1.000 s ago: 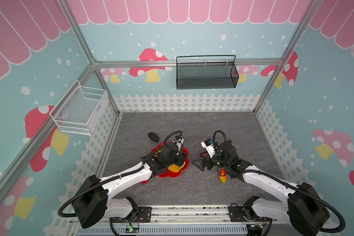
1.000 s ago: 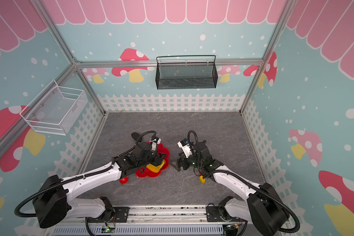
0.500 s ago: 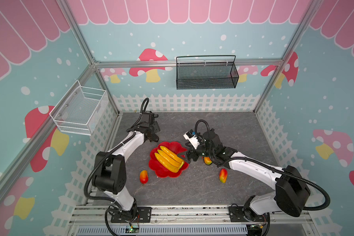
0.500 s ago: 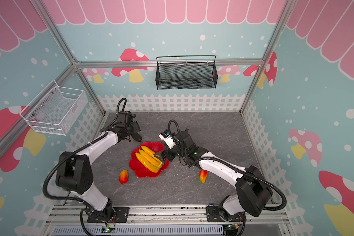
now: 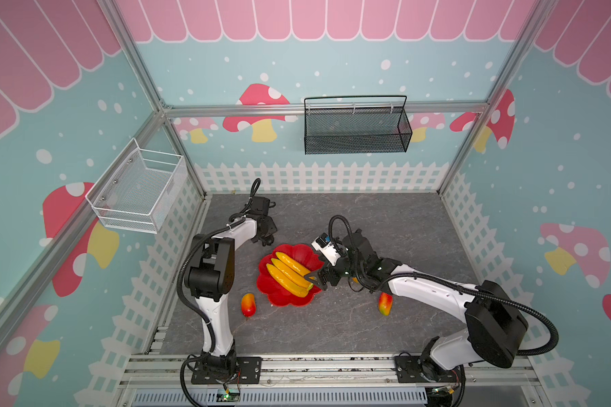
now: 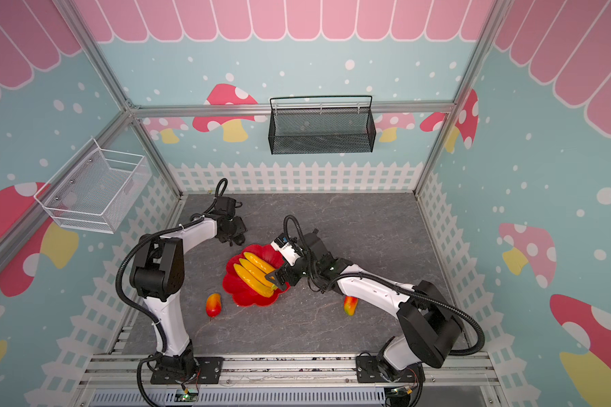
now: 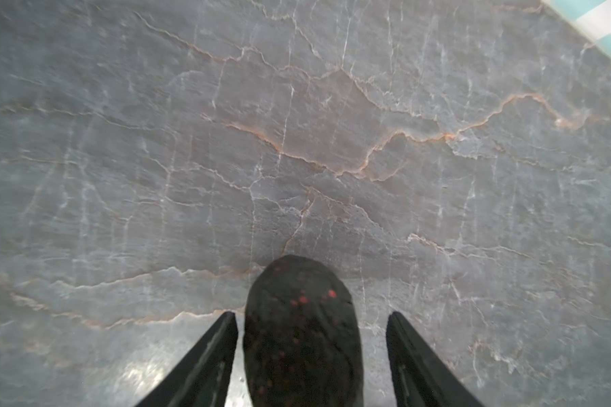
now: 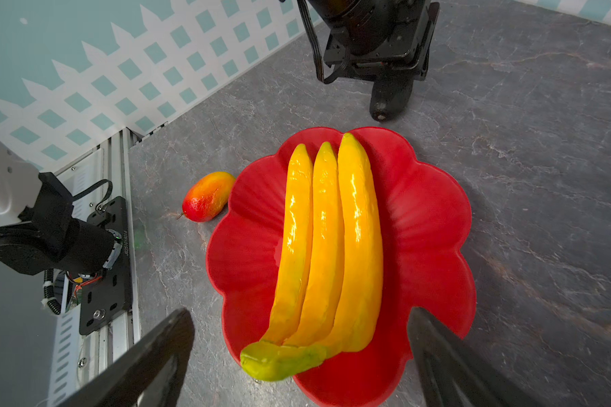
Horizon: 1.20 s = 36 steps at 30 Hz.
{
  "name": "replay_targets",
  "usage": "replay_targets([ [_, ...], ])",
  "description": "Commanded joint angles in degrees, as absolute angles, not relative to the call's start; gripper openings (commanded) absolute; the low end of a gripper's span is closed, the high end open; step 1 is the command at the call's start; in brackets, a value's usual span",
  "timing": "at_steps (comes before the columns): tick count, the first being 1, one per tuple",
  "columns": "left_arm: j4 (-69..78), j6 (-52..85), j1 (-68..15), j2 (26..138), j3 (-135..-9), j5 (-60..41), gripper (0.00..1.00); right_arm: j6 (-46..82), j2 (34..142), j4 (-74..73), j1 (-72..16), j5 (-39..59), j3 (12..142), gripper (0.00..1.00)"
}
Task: Place and organize the fake fruits in the fruit bowl
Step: 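Grasp the dark avocado with the left gripper and place it in the bowl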
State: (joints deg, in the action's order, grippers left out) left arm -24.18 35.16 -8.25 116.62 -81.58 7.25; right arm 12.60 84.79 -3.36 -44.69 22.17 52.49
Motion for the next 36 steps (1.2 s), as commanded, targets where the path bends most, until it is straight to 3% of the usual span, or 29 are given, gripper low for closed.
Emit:
replay_targets([
  [1, -24.83, 37.92, -7.75, 118.54, -82.70, 7.27, 0.62, 10.42, 84.94, -2.28, -45.16, 21.45, 51.69, 0.98],
  [6, -24.83, 38.27, -7.74, 119.00, -82.87, 7.14, 0.57, 10.70, 83.46, -2.25, -45.12, 20.93, 50.59, 0.98],
  [13, -21.28, 38.23, -7.65, 112.18, -78.17, 6.31, 0.38, 12.29, 79.69, -2.35, -45.16, 20.17, 48.08, 0.98],
  [21, -25.03, 35.86, -13.11, 87.30, -59.43, 10.79, 0.37, 11.67, 75.97, -2.82, -45.13, 21.84, 44.38, 0.98],
  [28, -35.28, 44.79, -23.16, 67.57, -43.39, 12.49, 0.37, 10.96, 74.58, -3.26, -45.41, 23.96, 43.26, 0.98],
  [31, -36.15, 48.99, -26.30, 61.66, -38.59, 11.93, 0.36, 11.88, 73.97, -4.54, -45.68, 24.77, 42.25, 0.98],
  [36, -33.31, 48.82, -26.54, 61.10, -36.13, 9.61, 0.37, 13.09, 72.87, -5.42, -46.10, 24.53, 40.80, 0.98],
])
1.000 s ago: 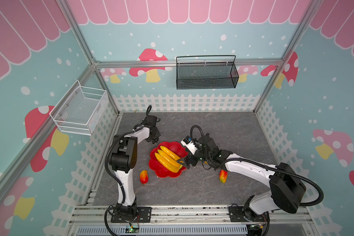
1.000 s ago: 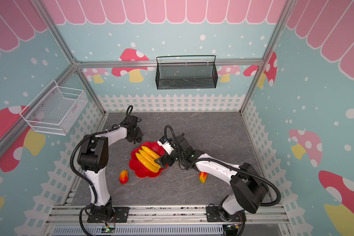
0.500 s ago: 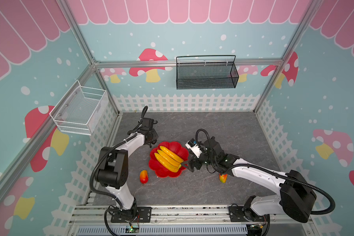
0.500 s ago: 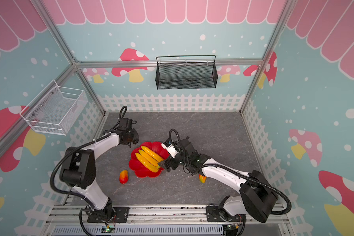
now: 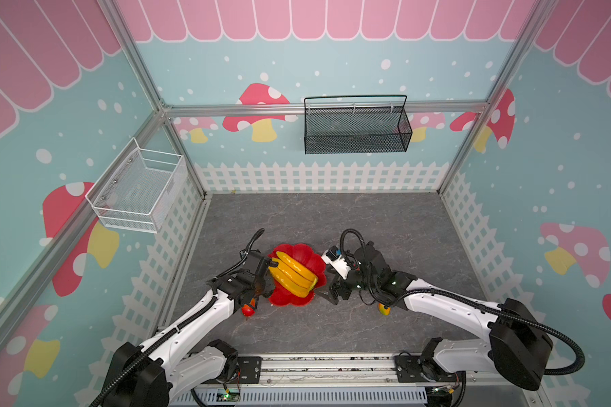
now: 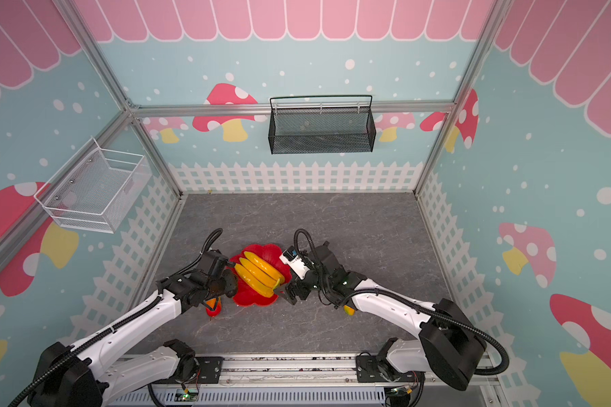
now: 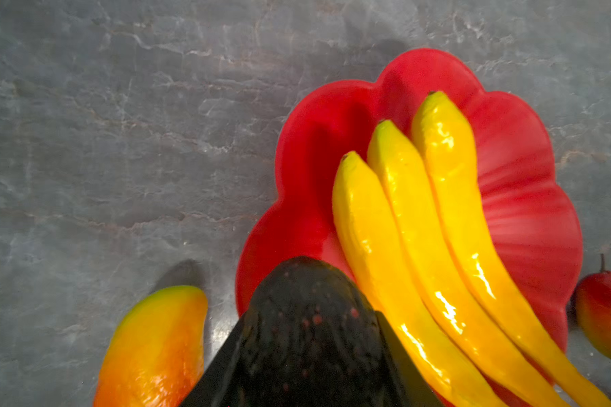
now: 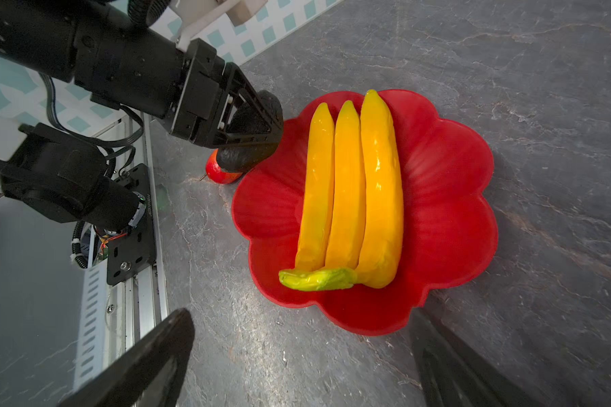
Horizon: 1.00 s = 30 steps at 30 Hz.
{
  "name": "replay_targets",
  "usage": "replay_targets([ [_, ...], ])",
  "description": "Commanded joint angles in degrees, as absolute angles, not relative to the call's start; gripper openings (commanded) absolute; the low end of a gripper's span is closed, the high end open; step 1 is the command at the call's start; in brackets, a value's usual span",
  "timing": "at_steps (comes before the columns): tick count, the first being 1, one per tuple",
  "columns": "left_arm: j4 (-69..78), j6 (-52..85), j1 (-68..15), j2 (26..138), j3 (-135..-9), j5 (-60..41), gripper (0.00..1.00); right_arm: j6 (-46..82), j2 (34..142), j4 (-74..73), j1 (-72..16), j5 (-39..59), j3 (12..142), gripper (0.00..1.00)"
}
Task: Place and organize the fake fruits in the fruit bowl
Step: 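Grasp the dark avocado with the left gripper and place it in the bowl, then grasp a mango with the right gripper and set it in the bowl beside the bananas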
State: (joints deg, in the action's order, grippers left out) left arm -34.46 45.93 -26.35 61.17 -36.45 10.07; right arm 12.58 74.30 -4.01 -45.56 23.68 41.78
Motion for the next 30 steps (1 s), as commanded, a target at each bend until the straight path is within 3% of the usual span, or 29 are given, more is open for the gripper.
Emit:
replay_targets([
  [1, -32.31, 48.71, -26.55, 61.78, -36.17, 9.25, 0.38, 13.27, 72.46, -5.37, -46.10, 24.28, 40.42, 0.98],
  [11, -28.76, 48.95, -26.72, 70.18, -38.93, 9.22, 0.42, 14.93, 69.70, -5.05, -46.14, 21.55, 37.72, 0.98],
  [19, -28.67, 48.40, -26.89, 69.42, -39.19, 9.52, 0.64, 21.98, 73.16, 1.65, -44.15, 5.13, 40.09, 0.98],
  [24, -28.64, 46.46, -27.14, 66.58, -39.88, 8.90, 0.74, 23.55, 74.94, 1.92, -38.40, 6.68, 39.94, 0.98],
  [26, -28.91, 44.60, -27.82, 64.53, -40.78, 8.27, 0.84, 23.64, 74.95, 2.11, -36.28, 6.77, 39.68, 0.98],
  [27, -28.95, 43.13, -28.47, 63.46, -41.48, 7.72, 0.98, 23.71, 74.81, 2.30, -35.14, 6.53, 39.50, 0.98],
  [30, -28.48, 37.47, -31.49, 61.06, -44.25, 5.68, 1.00, 23.76, 75.70, 3.04, -32.28, 5.62, 39.02, 0.98],
])
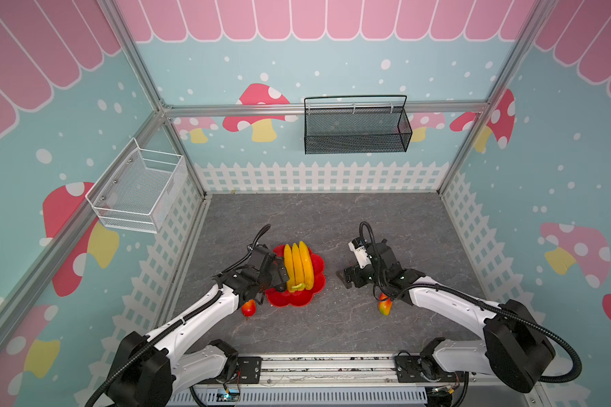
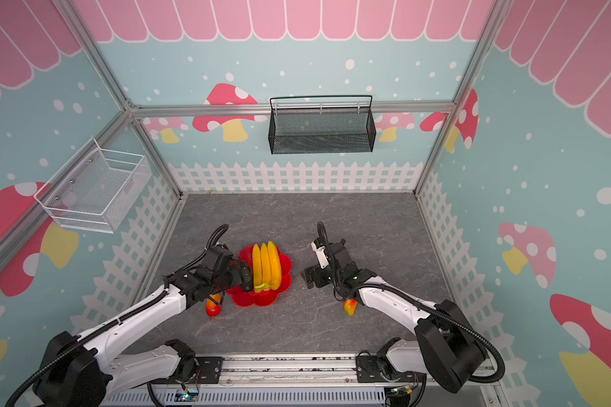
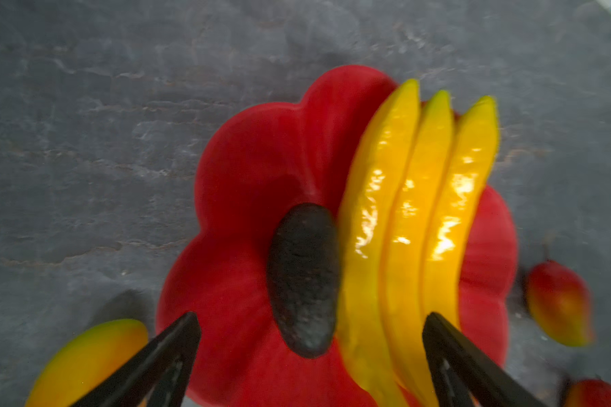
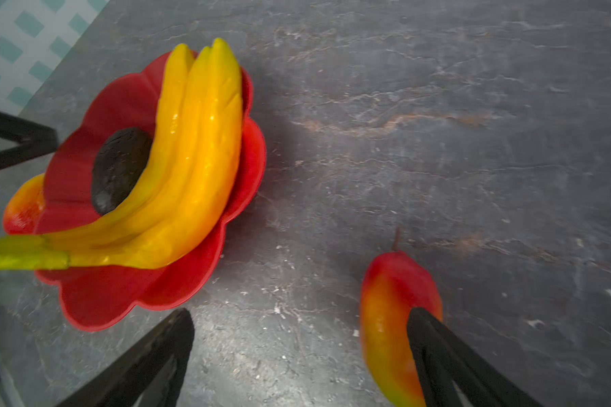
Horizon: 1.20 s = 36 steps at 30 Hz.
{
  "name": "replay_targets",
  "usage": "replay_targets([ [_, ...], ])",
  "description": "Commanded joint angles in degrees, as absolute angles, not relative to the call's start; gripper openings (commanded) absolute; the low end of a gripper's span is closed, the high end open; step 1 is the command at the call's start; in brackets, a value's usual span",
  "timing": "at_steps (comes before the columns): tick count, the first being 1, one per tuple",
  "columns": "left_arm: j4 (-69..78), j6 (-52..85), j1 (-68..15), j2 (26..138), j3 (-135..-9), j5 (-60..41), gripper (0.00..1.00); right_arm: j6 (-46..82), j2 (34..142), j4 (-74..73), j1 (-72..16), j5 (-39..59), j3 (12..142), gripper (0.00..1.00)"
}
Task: Place and organize the fake fruits in the fruit bowl
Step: 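Grasp a mango with the right gripper and set it in the bowl beside the bananas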
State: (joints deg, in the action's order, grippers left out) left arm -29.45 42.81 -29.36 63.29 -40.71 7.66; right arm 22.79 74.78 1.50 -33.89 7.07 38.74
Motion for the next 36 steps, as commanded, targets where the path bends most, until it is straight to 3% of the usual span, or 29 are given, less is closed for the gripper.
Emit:
replay_targets([
  [1, -27.79, 34.48, -32.69, 60.84, -45.25, 3.52, 1.00, 23.49, 76.80, 3.38, -31.57, 5.95, 39.13, 0.98],
  [10, -25.27, 20.73, -40.66, 62.43, -50.10, -10.29, 1.00, 22.51, 87.46, 4.48, -31.04, 6.16, 41.55, 0.93],
  [17, -23.41, 19.57, -42.64, 63.50, -49.50, -8.33, 1.00, 22.32, 89.27, 4.83, -31.06, 4.04, 41.94, 0.85],
  [19, -22.71, 19.68, -42.65, 63.37, -49.06, -7.76, 1.00, 22.15, 89.41, 4.59, -31.03, 3.49, 42.04, 0.77],
  [23, -22.60, 20.64, -42.59, 62.22, -48.54, -3.78, 1.00, 21.43, 89.24, 5.05, -31.07, 3.03, 42.83, 0.50],
  [30, -23.01, 22.13, -42.15, 59.73, -47.22, 1.68, 1.00, 17.89, 83.15, 4.97, -36.77, 3.86, 46.97, 0.48],
  [36, -22.86, 24.16, -40.64, 59.26, -46.85, 2.90, 1.00, 22.12, 85.79, 3.35, -41.12, 11.28, 53.27, 0.48],
])
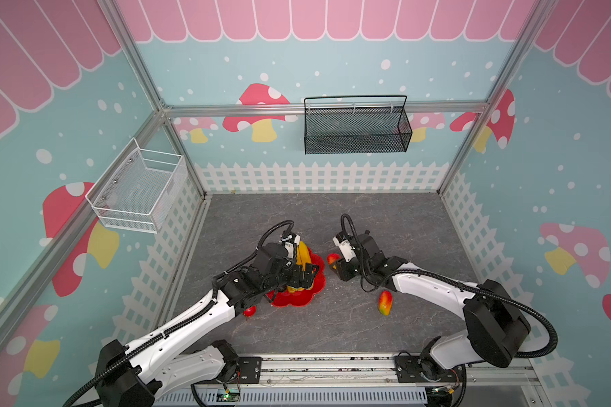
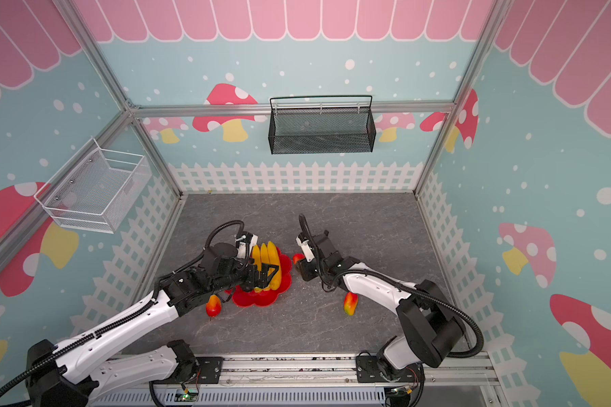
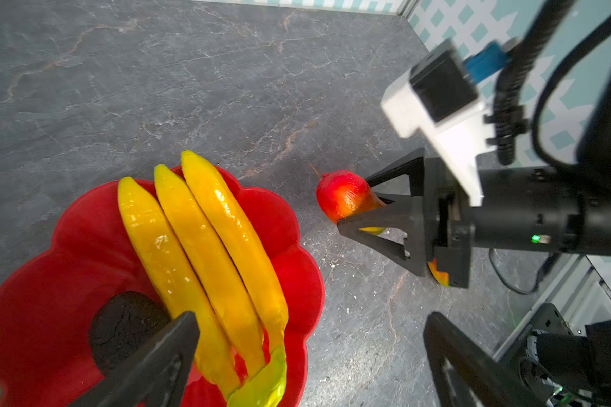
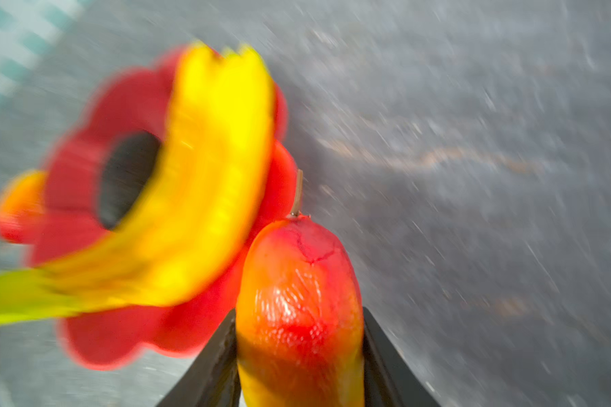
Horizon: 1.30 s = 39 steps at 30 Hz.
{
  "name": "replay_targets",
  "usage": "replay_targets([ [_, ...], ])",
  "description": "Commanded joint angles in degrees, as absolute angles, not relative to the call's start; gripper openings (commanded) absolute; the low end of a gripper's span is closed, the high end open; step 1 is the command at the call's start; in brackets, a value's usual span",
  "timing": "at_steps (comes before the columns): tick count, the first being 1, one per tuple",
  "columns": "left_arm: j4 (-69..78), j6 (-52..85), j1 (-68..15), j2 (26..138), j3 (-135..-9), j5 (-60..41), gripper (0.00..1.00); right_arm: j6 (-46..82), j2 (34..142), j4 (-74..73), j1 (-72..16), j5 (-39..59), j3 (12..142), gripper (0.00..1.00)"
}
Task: Place and organize the fake fruits in the fruit bowl
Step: 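Grasp a mango with the right gripper and set it in the bowl beside the bananas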
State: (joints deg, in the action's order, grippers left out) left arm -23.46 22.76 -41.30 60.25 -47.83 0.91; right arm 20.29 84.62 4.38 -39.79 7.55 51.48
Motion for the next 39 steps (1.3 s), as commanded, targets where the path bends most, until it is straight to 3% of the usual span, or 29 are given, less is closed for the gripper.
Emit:
replay_targets([
  [1, -22.90, 24.25, -40.46, 59.10, -46.67, 3.05, 1.00, 22.59, 86.63, 2.57, -41.68, 11.68, 53.79, 0.48],
  [14, -22.68, 25.79, -38.09, 55.56, -43.82, 3.10, 1.00, 25.22, 97.60, 1.65, -44.74, 9.79, 60.40, 0.49],
  [25, -22.49, 26.19, -37.78, 55.48, -43.33, 2.97, 1.00, 25.40, 102.37, 2.72, -44.74, 9.35, 63.18, 0.57],
  [33, -25.91, 29.09, -36.58, 55.47, -43.39, 7.22, 1.00, 25.05, 101.55, 2.90, -44.82, 8.88, 63.15, 0.76],
  [39, -44.73, 43.43, -31.64, 55.54, -45.31, 24.28, 0.99, 23.54, 95.39, 3.74, -45.99, 3.25, 62.17, 0.91],
])
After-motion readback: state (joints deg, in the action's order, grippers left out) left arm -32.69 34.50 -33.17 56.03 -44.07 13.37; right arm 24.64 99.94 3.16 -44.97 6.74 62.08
